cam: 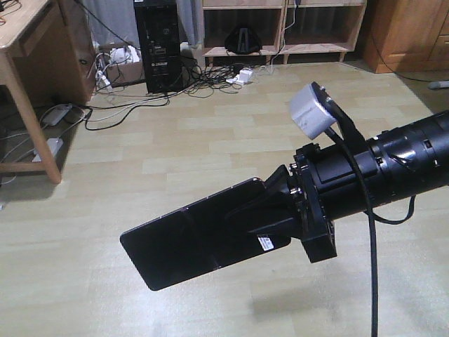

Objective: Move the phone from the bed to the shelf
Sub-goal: 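Drive the base across the floor holding the phone in the right gripper, then turn the base past the white pegboard desk toward the wooden shelf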

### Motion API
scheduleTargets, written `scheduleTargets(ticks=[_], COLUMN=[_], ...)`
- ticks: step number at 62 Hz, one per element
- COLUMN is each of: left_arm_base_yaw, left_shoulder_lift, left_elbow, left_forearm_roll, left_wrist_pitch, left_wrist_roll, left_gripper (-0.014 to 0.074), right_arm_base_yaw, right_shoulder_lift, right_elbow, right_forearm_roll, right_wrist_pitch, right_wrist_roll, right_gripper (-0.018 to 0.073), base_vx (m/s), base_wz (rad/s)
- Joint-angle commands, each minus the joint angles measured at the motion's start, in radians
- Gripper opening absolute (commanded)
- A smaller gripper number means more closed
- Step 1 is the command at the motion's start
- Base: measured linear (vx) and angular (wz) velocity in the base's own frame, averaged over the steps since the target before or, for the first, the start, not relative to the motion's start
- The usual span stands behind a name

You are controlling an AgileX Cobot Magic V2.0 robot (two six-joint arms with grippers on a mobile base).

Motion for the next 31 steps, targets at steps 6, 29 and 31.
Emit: scheduleTargets(ticks=[6,29,31], left_arm_base_yaw=[-0.004,-0.004,-0.004], left_shoulder_lift=[-0.013,-0.013,-0.013], left_elbow=[-0.021,-0.021,-0.021], left_forearm_roll=[-0.009,-0.009,-0.009], left_wrist_pitch=[-0.072,-0.072,-0.072], left_wrist_roll=[-0.006,-0.006,-0.006], left_gripper=[0.0001,0.0001,0.0001], right_arm_base_yaw=[-0.002,-0.002,-0.002], right_shoulder_lift=[-0.035,-0.035,-0.035], right_elbow=[-0.025,-0.025,-0.025], right_forearm_roll=[0.086,0.086,0.086], right_wrist_pitch=[0.079,0.079,0.079], right_wrist_roll=[-0.008,-0.008,-0.008], right_gripper=[-0.0002,-0.0002,-0.0002], base_vx=[0.37,0.36,0.36], base_wz=[-0.08,-0.11,-0.17])
